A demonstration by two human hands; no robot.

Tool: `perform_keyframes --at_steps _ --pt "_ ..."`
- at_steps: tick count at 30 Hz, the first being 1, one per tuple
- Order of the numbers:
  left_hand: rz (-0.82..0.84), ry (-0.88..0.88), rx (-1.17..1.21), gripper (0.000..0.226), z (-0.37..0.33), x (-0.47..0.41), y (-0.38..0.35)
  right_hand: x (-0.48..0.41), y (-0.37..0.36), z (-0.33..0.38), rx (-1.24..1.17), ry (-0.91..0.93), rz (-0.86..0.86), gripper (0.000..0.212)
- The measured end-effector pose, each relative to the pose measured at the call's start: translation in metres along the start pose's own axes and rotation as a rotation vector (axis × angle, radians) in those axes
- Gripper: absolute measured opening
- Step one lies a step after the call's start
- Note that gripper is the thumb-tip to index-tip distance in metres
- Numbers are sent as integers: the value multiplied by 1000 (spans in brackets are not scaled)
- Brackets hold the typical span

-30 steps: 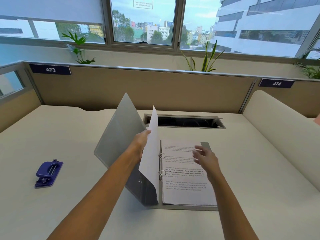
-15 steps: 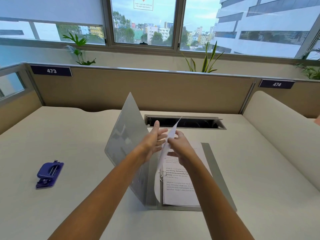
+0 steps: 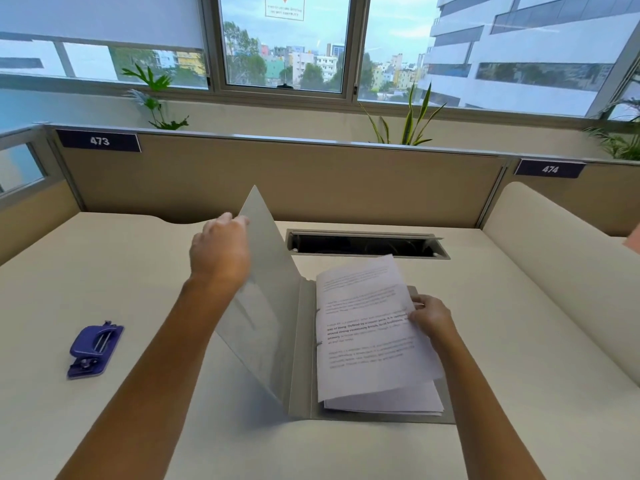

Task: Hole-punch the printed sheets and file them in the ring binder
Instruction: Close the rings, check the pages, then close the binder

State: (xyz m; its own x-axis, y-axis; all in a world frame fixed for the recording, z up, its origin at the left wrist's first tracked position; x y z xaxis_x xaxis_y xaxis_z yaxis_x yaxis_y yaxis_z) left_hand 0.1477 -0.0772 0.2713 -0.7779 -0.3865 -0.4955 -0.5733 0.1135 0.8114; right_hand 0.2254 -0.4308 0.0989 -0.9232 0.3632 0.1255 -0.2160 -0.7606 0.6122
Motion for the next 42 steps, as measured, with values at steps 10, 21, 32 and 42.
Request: perform_keyframes --at_steps 10,21,32,42 --pt "230 131 244 48 20 -3 -15 -9 -12 -55 101 107 -98 47" --pt "369 144 770 50 -13 10 -37 44 -83 -36 523 620 1 73" --pt "353 324 1213 45 -61 38 -56 40 -83 -54 367 432 151 55" --pt "611 14 655 49 -79 118 -157 5 3 -91 -348 -19 47 26"
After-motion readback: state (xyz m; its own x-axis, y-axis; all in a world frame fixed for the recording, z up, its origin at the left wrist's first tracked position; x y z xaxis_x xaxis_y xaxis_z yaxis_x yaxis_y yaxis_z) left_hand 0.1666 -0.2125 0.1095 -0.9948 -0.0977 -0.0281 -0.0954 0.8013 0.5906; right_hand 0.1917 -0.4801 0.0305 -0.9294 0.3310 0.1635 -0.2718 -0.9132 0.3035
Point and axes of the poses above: each hand's wrist, its own x-axis away from the middle knuckle, its own y-axis out of the back of the hand, z = x × y, the point moved 9 cm from there along -x, towards the middle knuckle, and after that the axes turned 10 degrees about -z, right-handed, at the moved point
